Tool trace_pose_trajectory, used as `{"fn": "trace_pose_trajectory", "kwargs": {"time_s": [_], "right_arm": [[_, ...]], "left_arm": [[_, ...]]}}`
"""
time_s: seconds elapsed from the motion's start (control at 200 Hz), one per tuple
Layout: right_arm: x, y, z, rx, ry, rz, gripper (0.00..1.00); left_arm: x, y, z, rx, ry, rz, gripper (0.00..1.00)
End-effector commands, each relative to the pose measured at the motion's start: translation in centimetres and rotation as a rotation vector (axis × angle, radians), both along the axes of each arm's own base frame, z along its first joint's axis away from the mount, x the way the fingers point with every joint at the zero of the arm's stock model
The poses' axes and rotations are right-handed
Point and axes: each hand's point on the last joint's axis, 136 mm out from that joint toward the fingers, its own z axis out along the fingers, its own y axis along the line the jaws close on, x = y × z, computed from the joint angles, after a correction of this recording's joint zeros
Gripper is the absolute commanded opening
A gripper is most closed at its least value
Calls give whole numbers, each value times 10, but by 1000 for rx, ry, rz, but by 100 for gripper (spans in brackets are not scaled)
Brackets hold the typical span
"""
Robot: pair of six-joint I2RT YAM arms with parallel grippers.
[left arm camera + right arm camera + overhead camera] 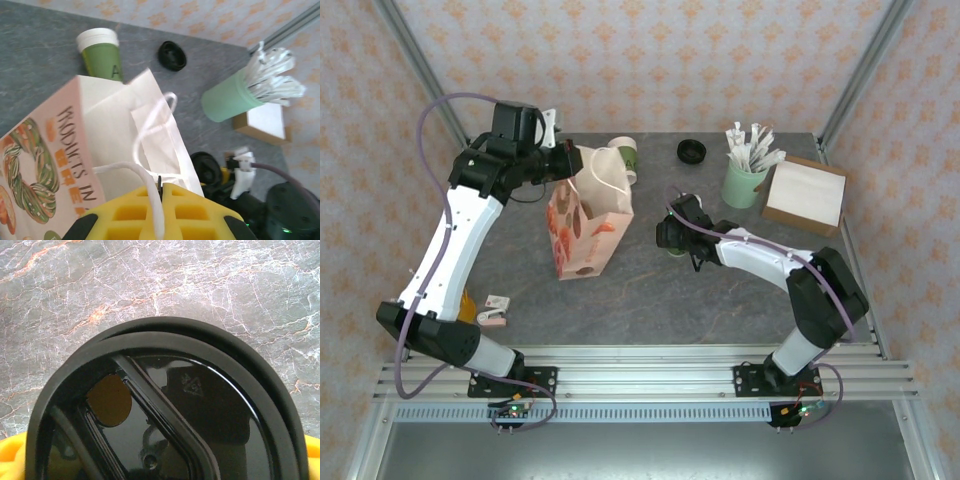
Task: Pack the takeout coffee
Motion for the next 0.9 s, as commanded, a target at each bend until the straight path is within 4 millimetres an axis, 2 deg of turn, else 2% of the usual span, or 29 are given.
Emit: {"fn": "trace_pose_trajectory", "kwargs": {"time_s": [0.0, 0.095, 0.26, 0.445, 0.636, 0.771, 0.796, 0.896], "right_arm": [[-1, 2, -10, -19, 12, 7, 74], [0, 2, -8, -24, 8, 6, 76], [-2, 1, -8, -30, 14, 6, 80], [-2, 2, -6, -27, 18, 7, 82], [-2, 3, -1, -34, 24, 15, 89], [-1, 3, 3, -40, 27, 18, 94], [-1, 3, 4, -41, 27, 17, 100], [-1, 2, 9, -39, 34, 3, 99]], "left_arm": [[-2, -12, 24, -87, -83, -46, 0], [-4, -14, 23, -102, -86, -52, 0], [-1, -25, 38, -187, -124, -82, 0], [7, -15, 9, -140, -87, -35, 0], [2, -2, -27, -55, -22, -1, 0], [-3, 3, -32, -47, -17, 10, 0], [-4, 4, -32, -43, -15, 10, 0], [-7, 6, -33, -29, -11, 11, 0]]}}
